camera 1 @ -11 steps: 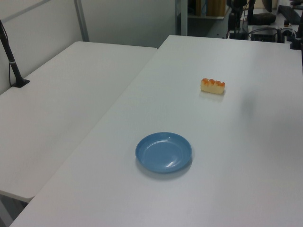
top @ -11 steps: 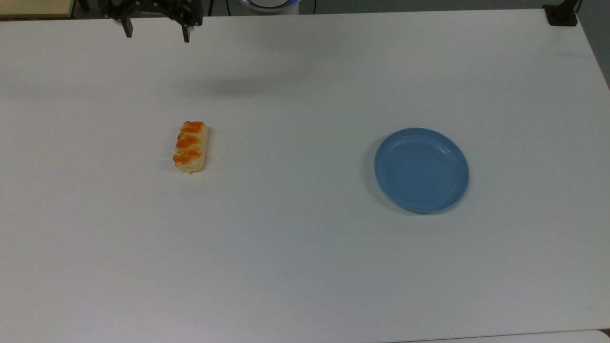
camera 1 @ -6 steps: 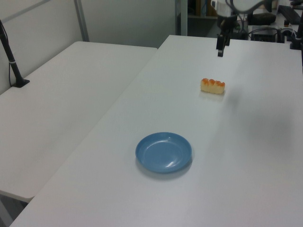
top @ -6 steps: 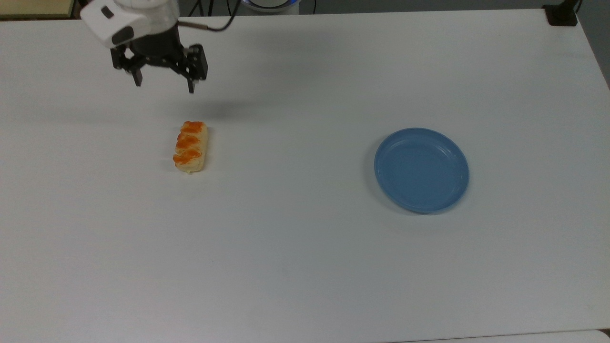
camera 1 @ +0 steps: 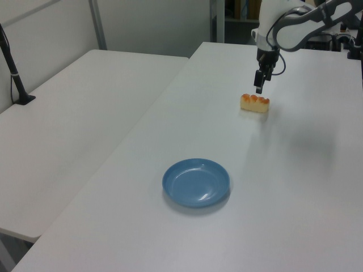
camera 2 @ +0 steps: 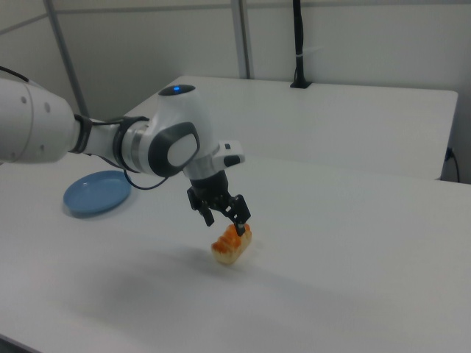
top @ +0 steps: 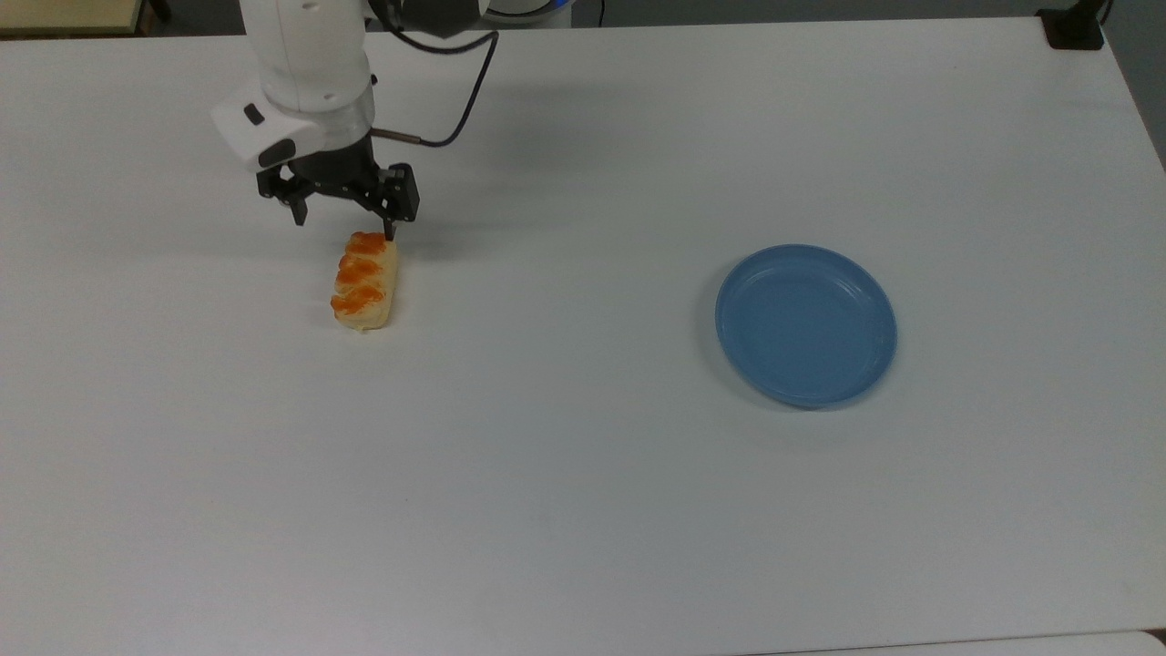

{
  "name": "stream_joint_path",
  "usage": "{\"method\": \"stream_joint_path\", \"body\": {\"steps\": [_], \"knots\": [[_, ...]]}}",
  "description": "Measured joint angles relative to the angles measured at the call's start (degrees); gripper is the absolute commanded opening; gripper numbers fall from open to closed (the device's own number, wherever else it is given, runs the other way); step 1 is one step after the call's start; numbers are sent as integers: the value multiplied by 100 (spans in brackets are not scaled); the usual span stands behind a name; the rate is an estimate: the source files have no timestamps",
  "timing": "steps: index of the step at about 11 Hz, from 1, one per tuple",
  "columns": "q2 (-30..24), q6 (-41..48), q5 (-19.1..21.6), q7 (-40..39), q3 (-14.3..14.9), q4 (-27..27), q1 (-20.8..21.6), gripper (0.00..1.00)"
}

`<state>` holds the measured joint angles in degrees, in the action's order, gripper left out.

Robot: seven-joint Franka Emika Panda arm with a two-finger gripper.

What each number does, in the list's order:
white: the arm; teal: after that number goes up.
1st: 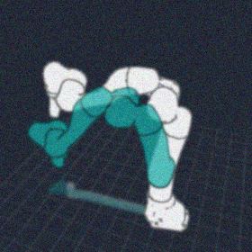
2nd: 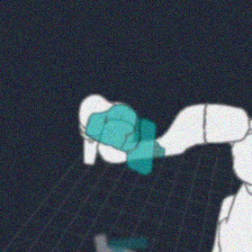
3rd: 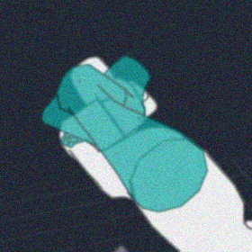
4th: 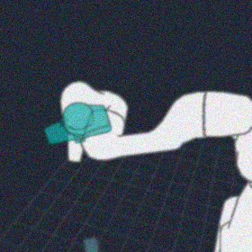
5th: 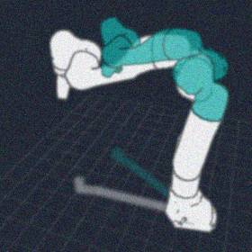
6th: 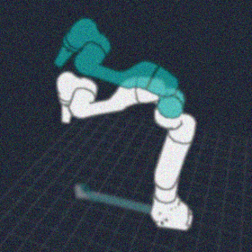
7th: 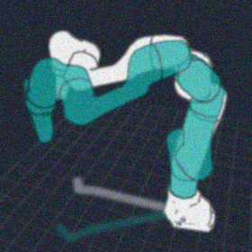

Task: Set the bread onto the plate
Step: 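Close the gripper on the bread piece, then lift the bread and carry it over the blue plate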

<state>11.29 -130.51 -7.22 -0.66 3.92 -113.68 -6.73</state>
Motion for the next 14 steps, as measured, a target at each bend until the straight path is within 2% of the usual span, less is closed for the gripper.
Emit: {"method": "stream_joint_path", "body": {"steps": [1,2,4,7,9,11,12,14], "knots": [[163,-197,0,104,-2,-3,3,100],[350,-455,0,230,-7,-5,14,94],[697,-932,0,383,-25,-5,52,53],[943,-1320,0,800,-32,33,126,52],[822,-1080,0,960,-65,255,167,52],[517,-58,0,1248,-418,714,181,52],[308,501,0,1592,-730,1018,245,52],[197,905,2,2325,-979,1366,687,52]]}}
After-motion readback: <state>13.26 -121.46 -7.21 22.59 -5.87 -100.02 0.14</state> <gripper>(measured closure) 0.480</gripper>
